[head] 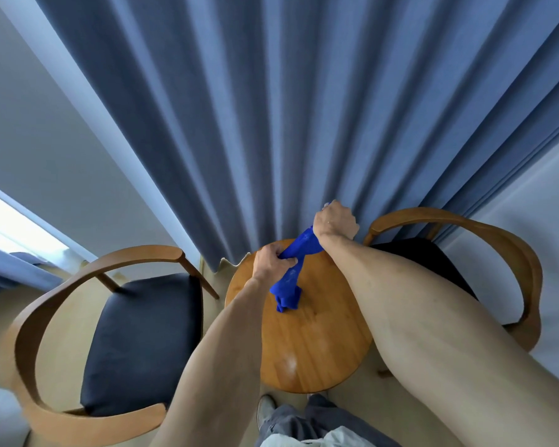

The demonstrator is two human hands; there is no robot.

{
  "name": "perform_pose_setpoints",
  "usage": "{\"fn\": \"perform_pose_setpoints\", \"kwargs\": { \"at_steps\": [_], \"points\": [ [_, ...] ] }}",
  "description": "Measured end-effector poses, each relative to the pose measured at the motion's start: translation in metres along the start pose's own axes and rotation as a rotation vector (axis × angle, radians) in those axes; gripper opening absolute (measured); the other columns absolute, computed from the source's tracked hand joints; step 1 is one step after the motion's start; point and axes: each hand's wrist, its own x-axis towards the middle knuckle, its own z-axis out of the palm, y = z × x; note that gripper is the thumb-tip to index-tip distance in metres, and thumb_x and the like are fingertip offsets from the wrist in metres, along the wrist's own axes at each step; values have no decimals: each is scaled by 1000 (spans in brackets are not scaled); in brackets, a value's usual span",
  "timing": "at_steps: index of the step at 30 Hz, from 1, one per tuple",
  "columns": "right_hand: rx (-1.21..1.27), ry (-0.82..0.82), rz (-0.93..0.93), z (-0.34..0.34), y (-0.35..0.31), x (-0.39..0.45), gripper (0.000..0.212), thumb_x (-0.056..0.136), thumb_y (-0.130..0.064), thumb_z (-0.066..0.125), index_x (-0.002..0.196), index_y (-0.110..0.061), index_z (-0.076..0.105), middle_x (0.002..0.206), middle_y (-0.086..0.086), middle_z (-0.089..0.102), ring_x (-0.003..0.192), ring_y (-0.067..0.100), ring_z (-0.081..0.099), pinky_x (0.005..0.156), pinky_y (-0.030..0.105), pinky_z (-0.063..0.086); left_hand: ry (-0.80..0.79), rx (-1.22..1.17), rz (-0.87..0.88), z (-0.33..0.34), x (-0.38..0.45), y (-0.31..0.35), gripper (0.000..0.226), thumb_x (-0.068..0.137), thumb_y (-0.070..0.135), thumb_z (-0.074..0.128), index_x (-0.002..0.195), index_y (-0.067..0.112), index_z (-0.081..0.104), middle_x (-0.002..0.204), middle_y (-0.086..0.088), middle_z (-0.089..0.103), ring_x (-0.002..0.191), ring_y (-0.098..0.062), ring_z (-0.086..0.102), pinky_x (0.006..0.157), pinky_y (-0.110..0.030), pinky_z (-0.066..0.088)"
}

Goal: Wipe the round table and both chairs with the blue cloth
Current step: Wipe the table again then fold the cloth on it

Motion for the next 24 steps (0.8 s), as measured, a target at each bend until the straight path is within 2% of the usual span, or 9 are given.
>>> {"fn": "perform_pose_setpoints", "kwargs": {
  "at_steps": [4, 7, 10, 12, 15, 17, 21, 24],
  "points": [
    [-4, 103, -9, 2, 4, -5, 30, 102, -28, 38, 110, -7, 58, 110, 13, 69, 103, 32, 65, 90, 42, 45, -147, 131, 71, -10, 0, 3, 28, 72, 20, 77, 66, 21, 50, 66, 6, 55, 65, -14, 53, 54, -21, 38],
    [24, 155, -98, 2, -1, -7, 34, 105, -30, 34, 109, -4, 55, 106, 17, 69, 102, 34, 64, 90, 44, 46, -260, 185, 58, -14, 1, 9, 27, 70, 17, 79, 79, 19, 53, 79, -1, 63, 74, -21, 61, 61, -31, 53],
    [98, 186, -138, 0, -6, -9, 34, 105, -29, 34, 110, -2, 55, 106, 19, 68, 103, 37, 63, 89, 46, 48, -353, 96, -47, -16, 0, 9, 32, 73, 15, 80, 96, 18, 58, 98, -6, 67, 84, -25, 68, 71, -36, 61],
    [143, 182, -120, 1, -7, -13, 34, 105, -31, 34, 110, -4, 53, 105, 18, 69, 99, 37, 65, 83, 45, 50, -323, 172, -36, -17, 0, 7, 38, 73, 23, 80, 105, 17, 62, 100, -4, 67, 89, -24, 67, 77, -37, 60],
    [157, 183, -87, 3, -5, -20, 35, 106, -33, 32, 109, -6, 52, 103, 17, 69, 96, 37, 66, 78, 45, 51, -193, 323, -15, -19, -3, 2, 34, 72, 36, 79, 99, 19, 67, 92, 0, 68, 88, -20, 63, 78, -34, 56],
    [161, 176, -50, 7, -3, -25, 35, 106, -34, 31, 110, -6, 53, 105, 17, 69, 98, 37, 66, 79, 45, 51, -178, 413, -15, -20, -8, -4, 34, 71, 37, 79, 97, 18, 67, 90, 0, 68, 87, -20, 63, 76, -33, 55],
    [219, 173, 5, 14, 3, -34, 35, 105, -32, 32, 111, -5, 54, 104, 19, 69, 97, 38, 66, 78, 44, 51, -235, 402, -67, -13, -19, -22, 33, 77, 15, 72, 109, 15, 67, 102, -3, 69, 94, -21, 64, 83, -35, 57],
    [258, 118, 89, 15, 7, -36, 29, 95, -30, 45, 107, -5, 54, 103, 17, 69, 94, 37, 66, 74, 41, 49, -239, 413, -144, -9, -27, -42, 29, 82, 8, 56, 109, 16, 64, 105, -3, 65, 98, -22, 60, 86, -34, 54]
  ]
}}
